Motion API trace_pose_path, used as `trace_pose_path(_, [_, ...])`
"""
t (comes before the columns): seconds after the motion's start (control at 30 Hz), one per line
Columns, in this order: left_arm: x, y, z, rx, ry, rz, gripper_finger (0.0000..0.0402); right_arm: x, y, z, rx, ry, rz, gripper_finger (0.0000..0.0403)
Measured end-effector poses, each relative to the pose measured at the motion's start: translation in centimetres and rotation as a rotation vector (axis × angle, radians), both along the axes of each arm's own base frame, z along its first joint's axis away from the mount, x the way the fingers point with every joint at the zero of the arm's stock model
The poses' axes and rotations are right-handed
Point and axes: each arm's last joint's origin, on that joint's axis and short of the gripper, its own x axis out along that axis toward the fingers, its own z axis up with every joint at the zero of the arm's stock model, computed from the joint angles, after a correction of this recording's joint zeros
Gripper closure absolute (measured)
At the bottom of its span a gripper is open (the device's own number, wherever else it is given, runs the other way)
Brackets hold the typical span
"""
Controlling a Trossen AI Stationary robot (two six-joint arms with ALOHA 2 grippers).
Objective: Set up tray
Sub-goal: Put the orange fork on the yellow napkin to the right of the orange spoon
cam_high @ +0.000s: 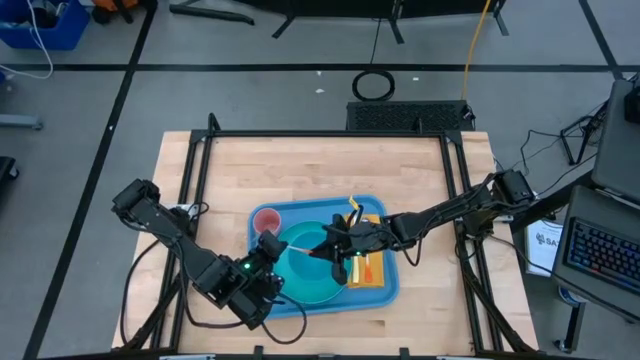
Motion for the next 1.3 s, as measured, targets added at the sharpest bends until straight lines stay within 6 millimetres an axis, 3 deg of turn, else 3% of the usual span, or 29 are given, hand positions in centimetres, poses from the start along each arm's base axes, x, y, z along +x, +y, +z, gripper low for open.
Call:
trace_pose_path(0.17, [0.0, 0.0, 0.1, 0.003, -0.028, 0.017, 0.0325, 0.0, 0.0, 0.0, 0.008, -0.001, -0.005, 0.0402])
trace_pose_path(0.5, [0.0, 0.2, 0.4, 0.034, -0.181, 0.099, 0.0189, -0.1, -0.1, -0.3, 0.007, 0.021, -0.014, 0.0402])
trace_pose_path(0.67, [-0.6, -0.3, 0.8, 0.048, -0.345, 0.149, 0.0147, -0.3, -0.3, -1.0, 0.029, 0.042, -0.079, 0.0403])
trace_pose_path(0.83, [-1.9, -1.4, 0.9, 0.031, -0.461, 0.152, 0.0142, -1.6, -0.5, -2.9, 0.093, -0.008, -0.088, 0.0403])
trace_pose_path(1.03, [-3.6, -2.0, 0.9, -0.052, -0.539, 0.169, 0.0172, -4.6, -0.5, -4.2, 0.182, -0.126, -0.082, 0.0403])
trace_pose_path(1.3, [-5.4, -1.7, 0.9, -0.178, -0.630, 0.245, 0.0218, -7.1, 0.8, -4.3, 0.142, -0.145, -0.180, 0.0403])
